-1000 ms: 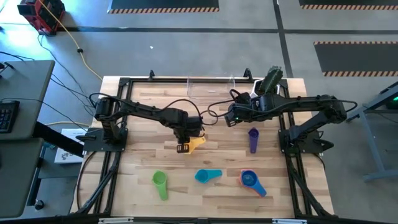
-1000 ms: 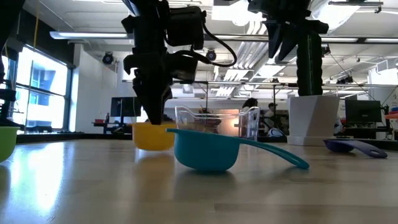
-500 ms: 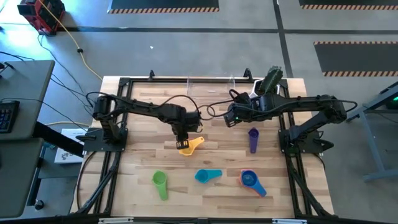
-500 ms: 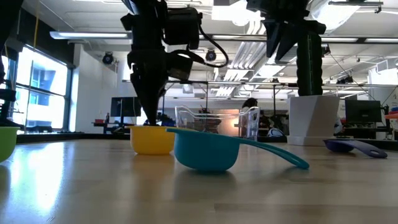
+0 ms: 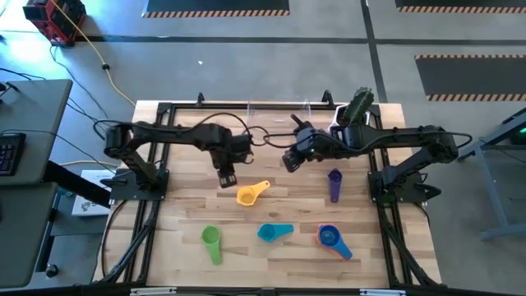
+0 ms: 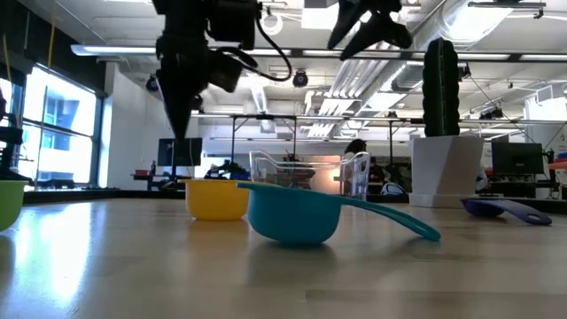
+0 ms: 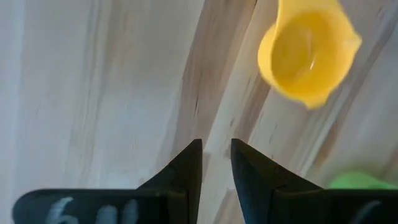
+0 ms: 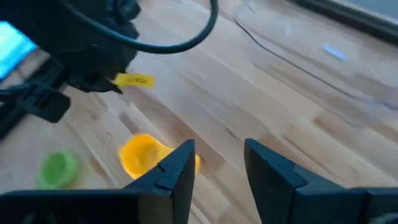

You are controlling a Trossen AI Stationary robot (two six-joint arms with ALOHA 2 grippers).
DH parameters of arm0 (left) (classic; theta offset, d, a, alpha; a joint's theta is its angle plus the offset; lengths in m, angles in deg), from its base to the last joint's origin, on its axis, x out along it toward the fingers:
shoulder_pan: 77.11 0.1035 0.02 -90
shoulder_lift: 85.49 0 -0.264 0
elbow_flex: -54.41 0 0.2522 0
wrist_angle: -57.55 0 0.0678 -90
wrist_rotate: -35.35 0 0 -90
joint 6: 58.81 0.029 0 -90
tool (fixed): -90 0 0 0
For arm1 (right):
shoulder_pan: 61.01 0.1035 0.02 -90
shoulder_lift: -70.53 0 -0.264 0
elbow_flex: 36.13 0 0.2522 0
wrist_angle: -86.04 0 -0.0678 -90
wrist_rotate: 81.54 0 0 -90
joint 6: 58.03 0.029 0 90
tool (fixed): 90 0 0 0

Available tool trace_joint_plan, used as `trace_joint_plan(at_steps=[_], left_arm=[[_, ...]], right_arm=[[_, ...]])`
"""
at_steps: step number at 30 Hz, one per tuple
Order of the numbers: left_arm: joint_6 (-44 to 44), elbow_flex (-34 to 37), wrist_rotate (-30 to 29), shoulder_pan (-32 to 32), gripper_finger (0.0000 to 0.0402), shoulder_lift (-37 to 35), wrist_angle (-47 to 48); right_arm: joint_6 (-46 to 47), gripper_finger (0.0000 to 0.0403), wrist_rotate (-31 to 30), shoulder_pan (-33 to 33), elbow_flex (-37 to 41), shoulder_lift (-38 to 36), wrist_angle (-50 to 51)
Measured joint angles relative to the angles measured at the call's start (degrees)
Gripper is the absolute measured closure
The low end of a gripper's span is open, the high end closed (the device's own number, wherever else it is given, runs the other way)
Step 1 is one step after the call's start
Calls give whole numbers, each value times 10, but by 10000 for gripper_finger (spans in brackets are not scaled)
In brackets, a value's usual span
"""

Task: Nest measuring cups in basket
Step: Stack the yellow measuring cup on top of the blue measuring cup

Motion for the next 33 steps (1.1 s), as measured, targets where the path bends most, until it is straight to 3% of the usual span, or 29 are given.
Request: trace_joint_plan(at_steps=[9,19,29,33], left_arm=[[-35,0,-2,6,325,-106,75],[-67,0,-13,6,326,-238,75],[-112,0,-23,7,326,-331,79],[-123,0,-39,6,326,-357,80]], right_arm=[[-98,228,17,0,0,0,-131],[-263,226,40,3,0,21,-342],[-322,226,76,-1,0,50,-474],[-331,226,116,1,0,68,-523]])
